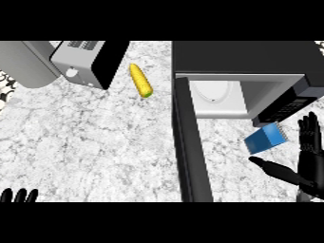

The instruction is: Pick up the milk, place it into the microwave and close the microwave

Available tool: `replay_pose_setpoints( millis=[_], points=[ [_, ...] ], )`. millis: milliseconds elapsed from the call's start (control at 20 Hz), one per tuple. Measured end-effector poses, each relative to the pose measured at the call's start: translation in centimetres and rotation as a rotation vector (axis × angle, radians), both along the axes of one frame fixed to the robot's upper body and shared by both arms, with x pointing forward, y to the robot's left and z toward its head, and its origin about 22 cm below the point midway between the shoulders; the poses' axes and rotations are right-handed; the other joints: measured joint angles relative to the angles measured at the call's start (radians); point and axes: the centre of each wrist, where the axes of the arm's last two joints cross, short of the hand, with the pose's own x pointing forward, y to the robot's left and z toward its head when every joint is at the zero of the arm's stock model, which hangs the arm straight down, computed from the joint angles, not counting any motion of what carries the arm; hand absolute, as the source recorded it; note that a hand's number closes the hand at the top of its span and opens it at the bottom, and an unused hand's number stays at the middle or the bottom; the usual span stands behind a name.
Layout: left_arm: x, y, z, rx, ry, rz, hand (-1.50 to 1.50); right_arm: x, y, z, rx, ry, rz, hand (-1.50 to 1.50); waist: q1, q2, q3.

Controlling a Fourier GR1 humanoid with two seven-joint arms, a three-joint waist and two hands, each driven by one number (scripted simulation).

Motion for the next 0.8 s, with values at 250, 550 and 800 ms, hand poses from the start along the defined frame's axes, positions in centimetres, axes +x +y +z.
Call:
replay_pose_setpoints(
  millis=[250,550,800],
  points=[
    [-0.3,-0.2,-0.4,-0.006,0.003,0.003,-1.5,0.7,-1.4,-1.7,0.001,0.032,0.009,-1.5,0.002,0.0,0.0],
    [-0.5,0.0,-0.9,-0.006,0.003,0.01,-1.5,1.5,-2.1,-3.6,-0.015,0.072,-0.003,-1.5,0.003,0.0,0.0],
    [-0.7,0.5,-0.6,-0.004,0.003,0.014,-1.5,1.6,-3.2,-5.2,-0.006,0.095,0.004,-1.5,0.005,0.001,0.0]
  ],
)
